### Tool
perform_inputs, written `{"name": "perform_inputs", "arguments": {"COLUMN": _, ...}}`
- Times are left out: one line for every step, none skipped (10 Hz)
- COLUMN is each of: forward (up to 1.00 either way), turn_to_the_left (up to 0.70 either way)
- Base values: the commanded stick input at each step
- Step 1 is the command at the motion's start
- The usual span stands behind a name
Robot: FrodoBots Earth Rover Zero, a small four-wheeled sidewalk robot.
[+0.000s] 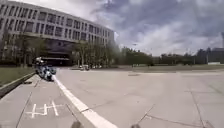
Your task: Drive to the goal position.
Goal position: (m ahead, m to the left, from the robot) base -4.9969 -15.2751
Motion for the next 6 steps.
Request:
{"name": "perform_inputs", "arguments": {"forward": 0.70, "turn_to_the_left": -0.34}}
{"name": "perform_inputs", "arguments": {"forward": 0.70, "turn_to_the_left": -0.34}}
{"name": "perform_inputs", "arguments": {"forward": 0.70, "turn_to_the_left": -0.34}}
{"name": "perform_inputs", "arguments": {"forward": 0.70, "turn_to_the_left": -0.34}}
{"name": "perform_inputs", "arguments": {"forward": 0.70, "turn_to_the_left": -0.34}}
{"name": "perform_inputs", "arguments": {"forward": 0.70, "turn_to_the_left": -0.34}}
